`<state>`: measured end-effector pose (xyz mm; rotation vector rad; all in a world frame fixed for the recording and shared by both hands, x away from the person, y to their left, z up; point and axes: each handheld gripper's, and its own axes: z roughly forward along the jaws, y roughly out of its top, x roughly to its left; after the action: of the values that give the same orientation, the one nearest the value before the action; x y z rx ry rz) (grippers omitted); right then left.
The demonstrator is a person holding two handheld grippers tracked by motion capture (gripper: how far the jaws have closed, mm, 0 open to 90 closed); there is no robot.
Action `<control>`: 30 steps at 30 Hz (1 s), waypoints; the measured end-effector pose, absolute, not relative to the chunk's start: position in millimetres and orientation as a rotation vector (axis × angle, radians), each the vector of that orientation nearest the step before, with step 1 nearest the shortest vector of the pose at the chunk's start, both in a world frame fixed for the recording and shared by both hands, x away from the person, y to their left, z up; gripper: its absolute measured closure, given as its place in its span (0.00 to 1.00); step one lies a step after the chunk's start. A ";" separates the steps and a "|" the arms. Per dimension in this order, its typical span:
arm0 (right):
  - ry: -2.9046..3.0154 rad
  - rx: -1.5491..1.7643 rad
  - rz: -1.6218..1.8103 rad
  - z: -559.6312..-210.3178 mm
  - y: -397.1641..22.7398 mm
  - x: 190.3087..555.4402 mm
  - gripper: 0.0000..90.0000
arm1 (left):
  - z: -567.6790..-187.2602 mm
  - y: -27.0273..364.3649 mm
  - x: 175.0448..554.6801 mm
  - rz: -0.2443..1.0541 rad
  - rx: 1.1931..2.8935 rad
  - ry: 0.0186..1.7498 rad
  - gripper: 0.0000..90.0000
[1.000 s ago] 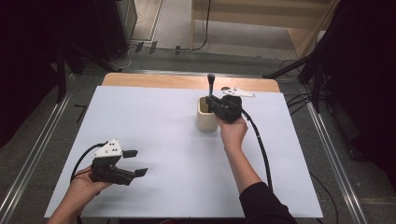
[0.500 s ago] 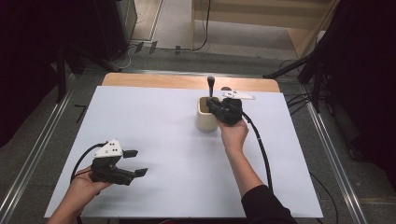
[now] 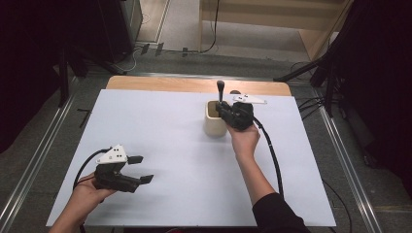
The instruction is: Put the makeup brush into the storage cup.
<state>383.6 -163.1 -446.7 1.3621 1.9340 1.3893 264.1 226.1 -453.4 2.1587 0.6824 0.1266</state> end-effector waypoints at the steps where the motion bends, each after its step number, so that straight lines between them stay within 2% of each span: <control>1: 1.935 1.341 1.403 -445.1 -163.5 382.7 0.64 | -453.2 226.1 264.2 0.126 2.159 0.682 0.26; 3: 1.910 1.298 1.414 -441.0 -164.9 379.6 0.49 | -452.8 226.0 264.3 0.124 2.155 0.686 0.26; 7: 1.889 1.309 1.422 -435.4 -171.5 377.0 0.39 | -452.8 225.5 264.3 0.126 2.155 0.685 0.26; 20: 1.980 1.272 1.439 -429.5 -177.1 366.9 0.31 | -452.3 226.9 264.6 0.132 2.152 0.688 0.26; 30: 2.083 1.217 1.448 -427.2 -175.6 356.8 0.30 | -452.6 226.5 265.4 0.132 2.153 0.691 0.26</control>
<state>356.8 -175.6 -427.2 1.2168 2.0827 1.4475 265.4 226.5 -452.6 2.1526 0.6915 0.1319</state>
